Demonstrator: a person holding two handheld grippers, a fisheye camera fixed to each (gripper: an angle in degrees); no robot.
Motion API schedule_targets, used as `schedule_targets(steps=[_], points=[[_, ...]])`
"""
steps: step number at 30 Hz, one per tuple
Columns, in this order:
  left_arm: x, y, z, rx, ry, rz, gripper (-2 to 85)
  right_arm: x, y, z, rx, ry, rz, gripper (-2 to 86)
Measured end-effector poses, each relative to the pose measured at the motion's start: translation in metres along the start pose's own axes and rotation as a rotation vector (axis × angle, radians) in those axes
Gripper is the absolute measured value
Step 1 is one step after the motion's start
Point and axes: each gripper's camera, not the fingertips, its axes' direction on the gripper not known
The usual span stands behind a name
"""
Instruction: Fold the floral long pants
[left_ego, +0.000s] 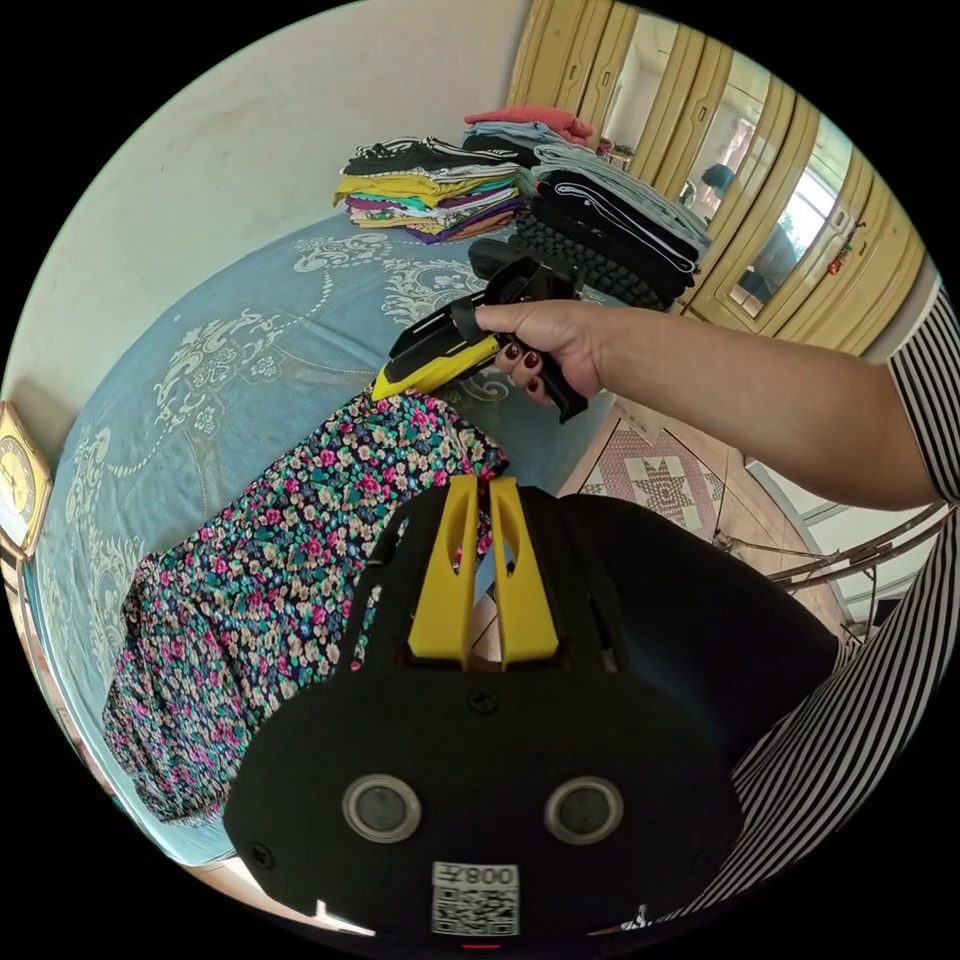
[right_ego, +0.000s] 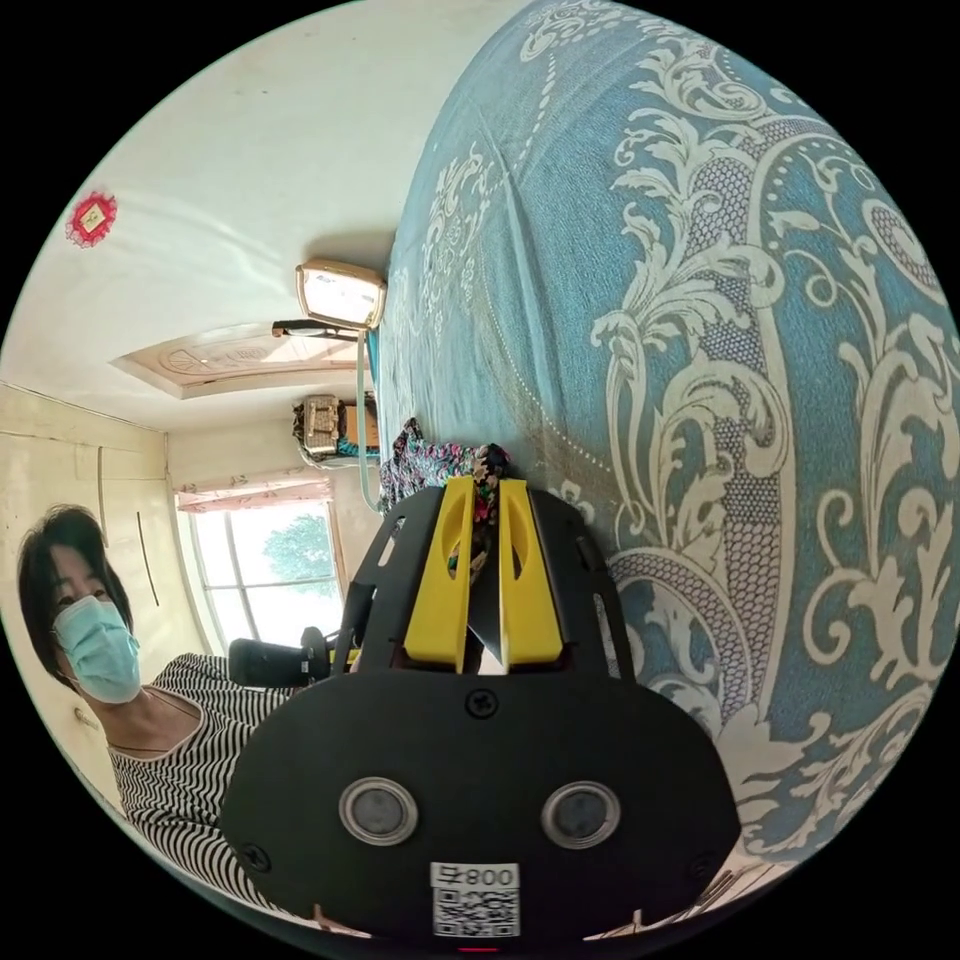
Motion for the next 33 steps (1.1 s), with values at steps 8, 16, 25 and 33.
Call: schedule_targets(steps=[8,16,25,33], points=[[0.017,0.006,-0.053,0.027,0.042,0.037,2.0,0.024,0.000,0.003,0.046,0.029,0.003,3.0],[0.034,0.017,-0.116,0.076,0.096,0.077,2.0,0.064,0.020,-0.001,0.125,0.051,0.040,2.7],[-0.005,0.065,-0.235,0.195,0.092,-0.057,2.0,0.066,0.005,0.053,0.174,-0.048,-0.068,2.8],[-0.075,0.144,-0.367,0.369,0.071,-0.275,1.9,0.045,-0.029,0.151,0.130,-0.148,-0.225,2.8]])
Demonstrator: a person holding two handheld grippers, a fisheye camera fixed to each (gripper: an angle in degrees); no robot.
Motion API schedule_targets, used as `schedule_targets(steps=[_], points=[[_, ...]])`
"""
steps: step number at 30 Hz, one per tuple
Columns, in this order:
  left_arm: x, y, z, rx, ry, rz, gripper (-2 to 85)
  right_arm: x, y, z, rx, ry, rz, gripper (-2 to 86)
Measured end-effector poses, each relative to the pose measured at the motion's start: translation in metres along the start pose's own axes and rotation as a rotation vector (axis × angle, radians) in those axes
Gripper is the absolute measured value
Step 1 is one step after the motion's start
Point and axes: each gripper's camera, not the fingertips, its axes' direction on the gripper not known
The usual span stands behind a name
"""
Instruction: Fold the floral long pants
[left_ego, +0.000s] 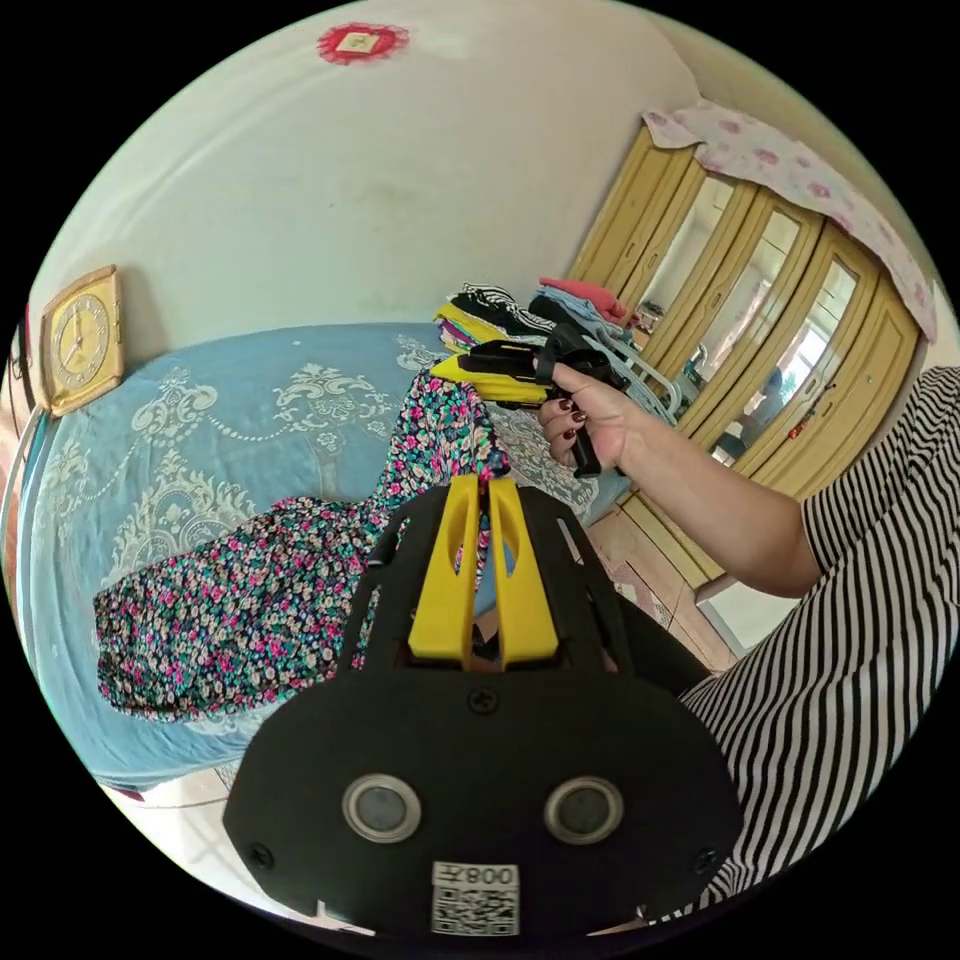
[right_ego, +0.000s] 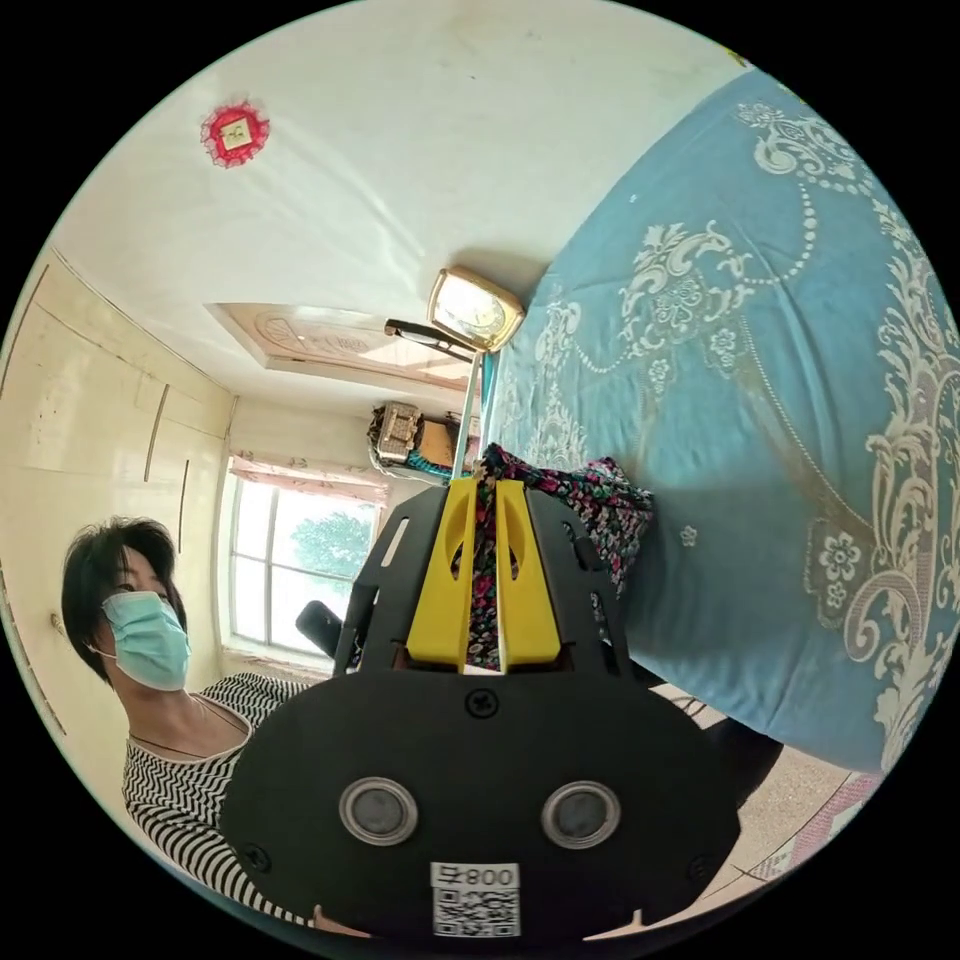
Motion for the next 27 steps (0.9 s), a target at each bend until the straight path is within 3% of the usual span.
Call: schedule_targets(steps=[11,27], points=[[-0.119,0.039,-0.187,0.134,-0.113,-0.307,1.8,0.049,-0.033,0.202,-0.221,-0.045,-0.105,2.8],[-0.269,0.087,-0.327,0.117,-0.154,-0.684,2.0,0.226,-0.048,0.442,-0.462,0.095,-0.060,2.8]])
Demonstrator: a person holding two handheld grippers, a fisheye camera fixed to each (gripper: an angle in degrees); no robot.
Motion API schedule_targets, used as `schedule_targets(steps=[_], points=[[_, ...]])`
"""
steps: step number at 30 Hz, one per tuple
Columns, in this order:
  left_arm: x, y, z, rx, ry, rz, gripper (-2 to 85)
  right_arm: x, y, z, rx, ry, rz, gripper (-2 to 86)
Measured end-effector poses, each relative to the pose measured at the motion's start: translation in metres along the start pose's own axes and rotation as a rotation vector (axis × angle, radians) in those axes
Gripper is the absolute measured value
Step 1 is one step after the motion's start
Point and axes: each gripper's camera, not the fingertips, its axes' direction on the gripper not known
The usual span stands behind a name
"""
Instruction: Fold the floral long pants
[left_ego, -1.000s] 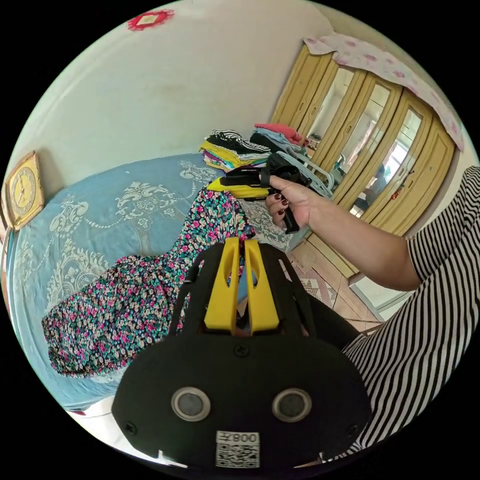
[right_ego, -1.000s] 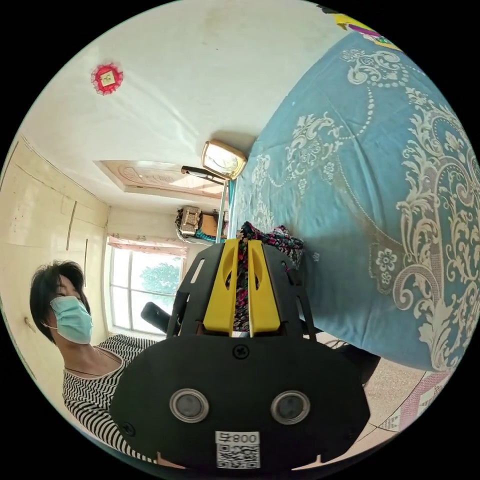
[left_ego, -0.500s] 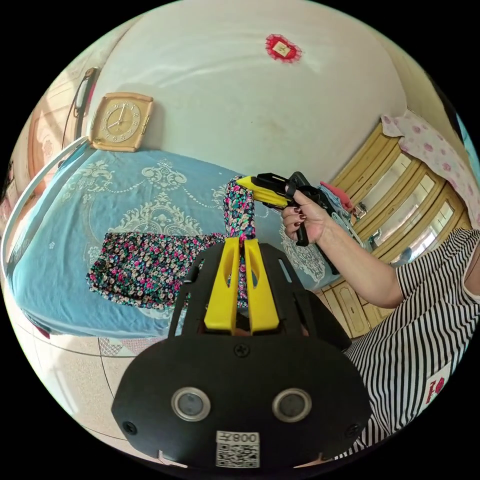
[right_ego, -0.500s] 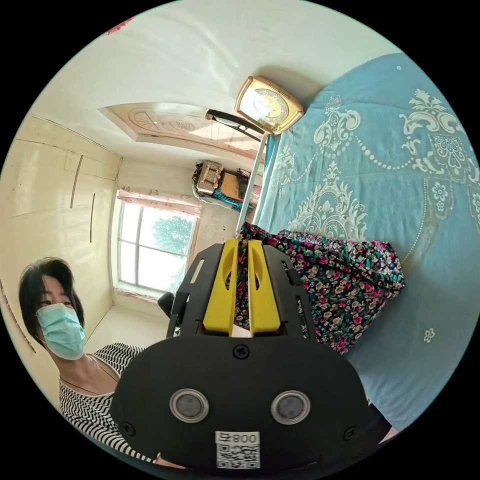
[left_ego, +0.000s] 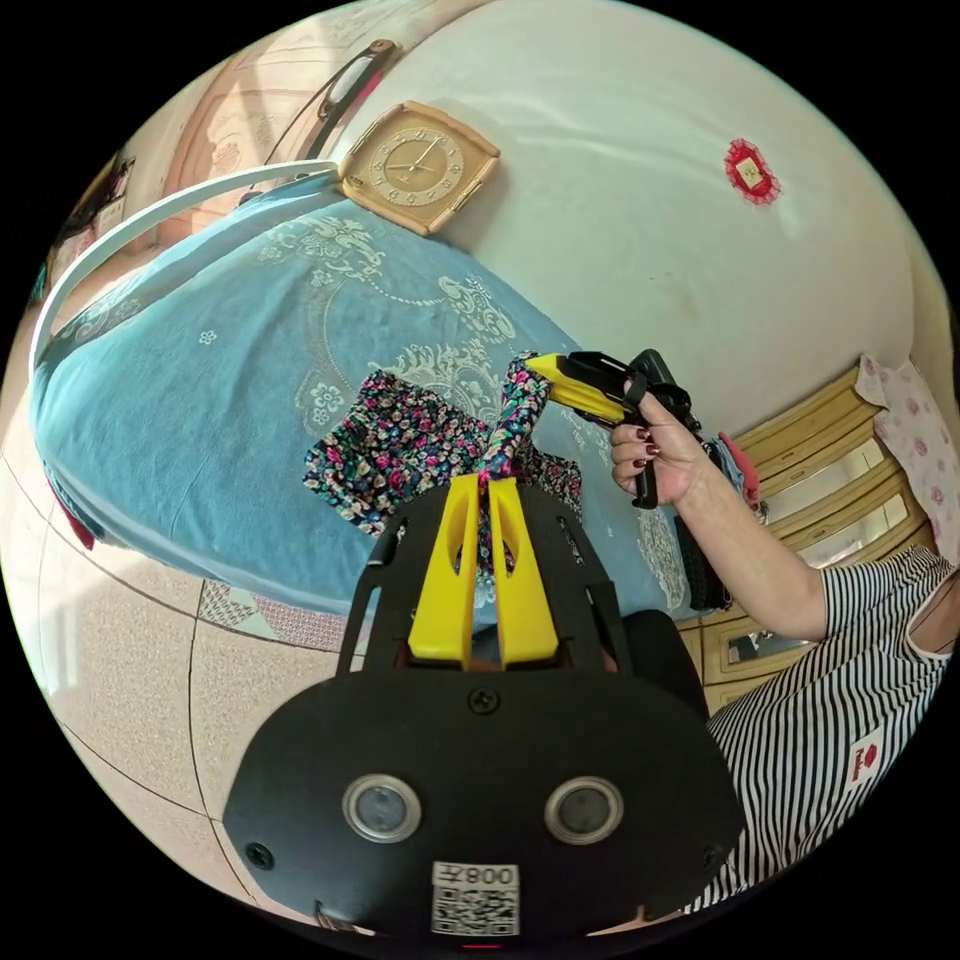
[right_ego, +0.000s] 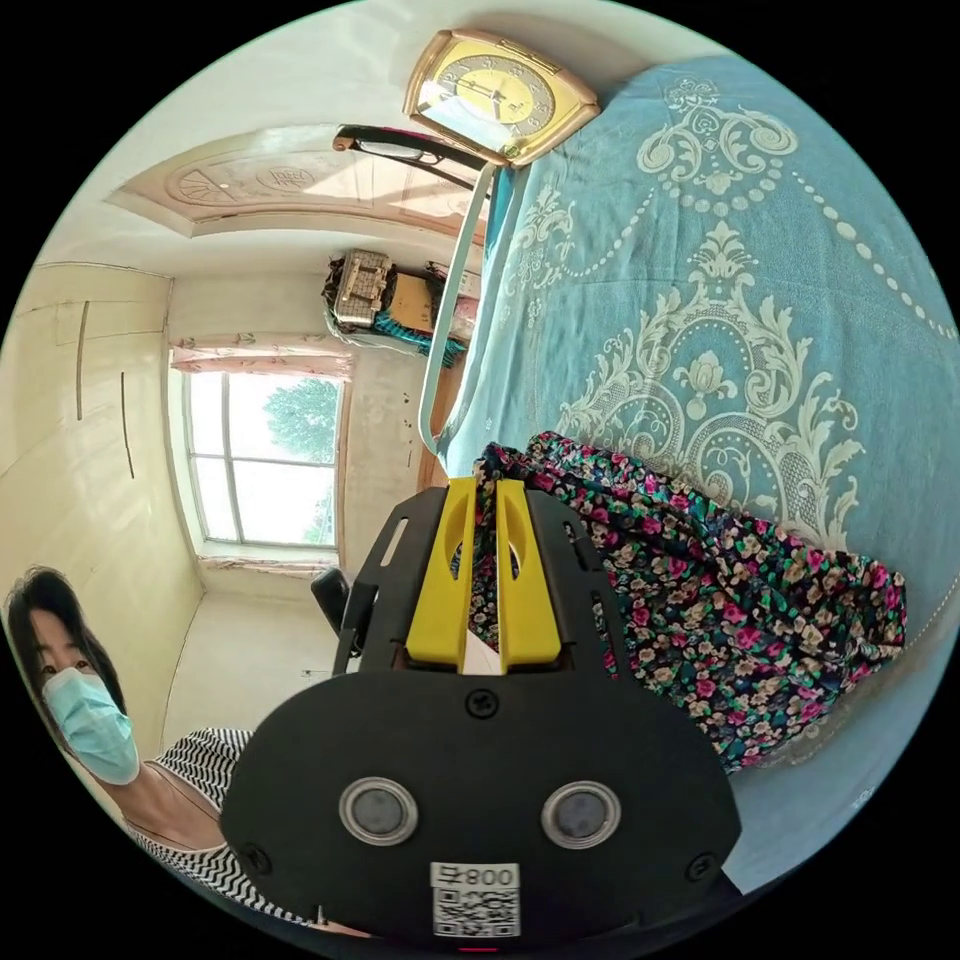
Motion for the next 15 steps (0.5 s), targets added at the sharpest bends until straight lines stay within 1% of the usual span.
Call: schedule_targets(steps=[5,15], points=[[-0.035,-0.023,-0.024,-0.017,0.006,-0.079,2.0,0.045,-0.021,0.047,-0.034,0.051,0.019,2.9],[-0.071,-0.055,-0.057,-0.044,0.000,-0.163,2.4,0.129,-0.047,0.122,-0.071,0.086,0.065,3.7]])
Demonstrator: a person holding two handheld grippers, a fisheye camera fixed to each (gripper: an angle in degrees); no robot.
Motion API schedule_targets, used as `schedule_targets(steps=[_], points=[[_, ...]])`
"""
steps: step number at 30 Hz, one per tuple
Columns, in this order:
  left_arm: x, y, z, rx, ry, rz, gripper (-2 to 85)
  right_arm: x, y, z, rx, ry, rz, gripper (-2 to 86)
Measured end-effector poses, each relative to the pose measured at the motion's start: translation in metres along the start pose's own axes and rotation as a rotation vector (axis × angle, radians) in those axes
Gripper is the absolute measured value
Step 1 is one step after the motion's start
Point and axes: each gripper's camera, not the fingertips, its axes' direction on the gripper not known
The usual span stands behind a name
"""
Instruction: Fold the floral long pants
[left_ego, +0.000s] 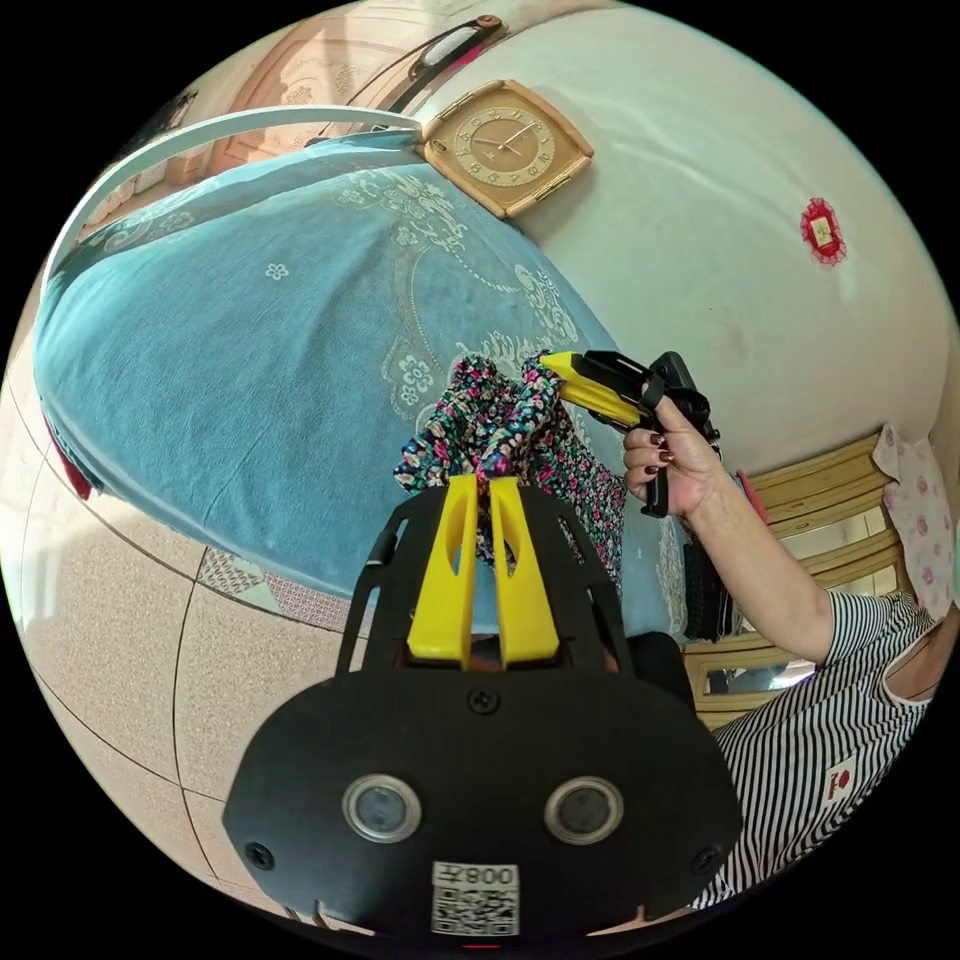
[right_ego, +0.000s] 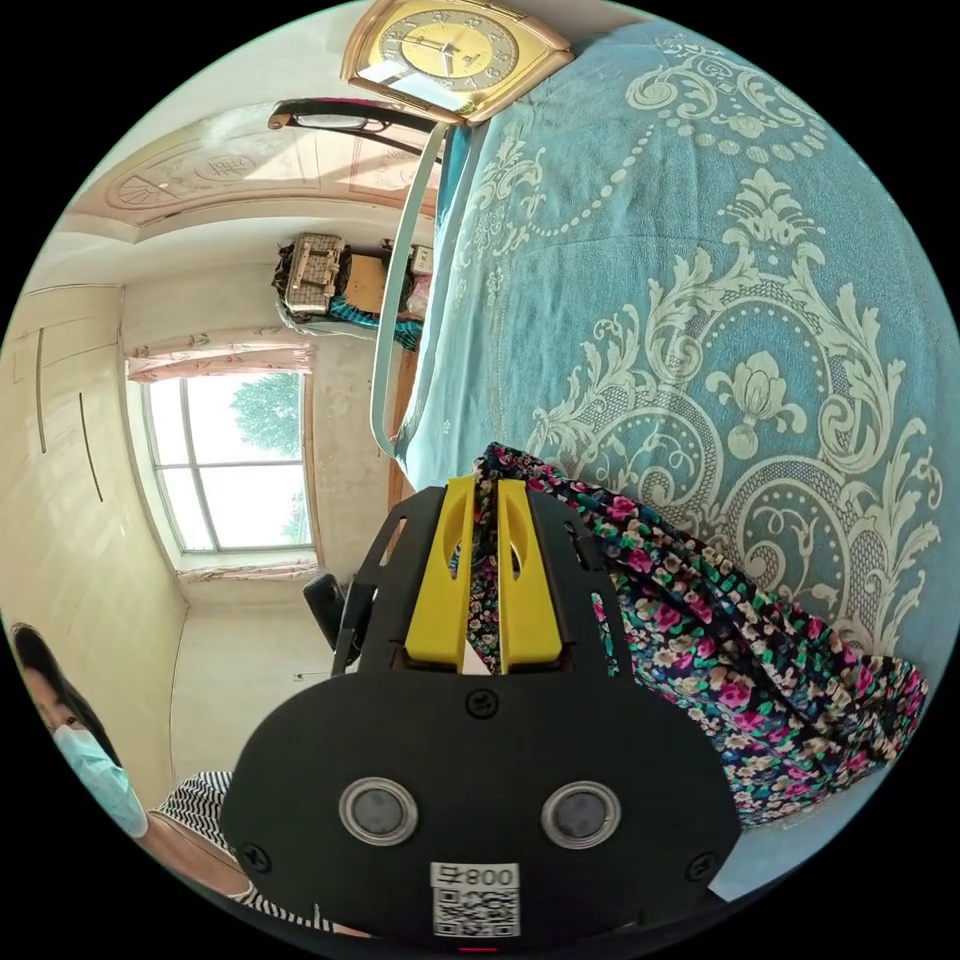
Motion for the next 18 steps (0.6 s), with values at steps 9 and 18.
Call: schedule_targets(steps=[9,18], points=[[-0.014,0.005,-0.033,0.095,0.003,-0.121,2.5,0.041,0.005,0.036,-0.002,-0.027,-0.098,5.8],[0.066,0.010,-0.039,0.148,-0.204,0.117,0.4,0.036,0.037,0.061,-0.004,0.174,-0.345,1.1]])
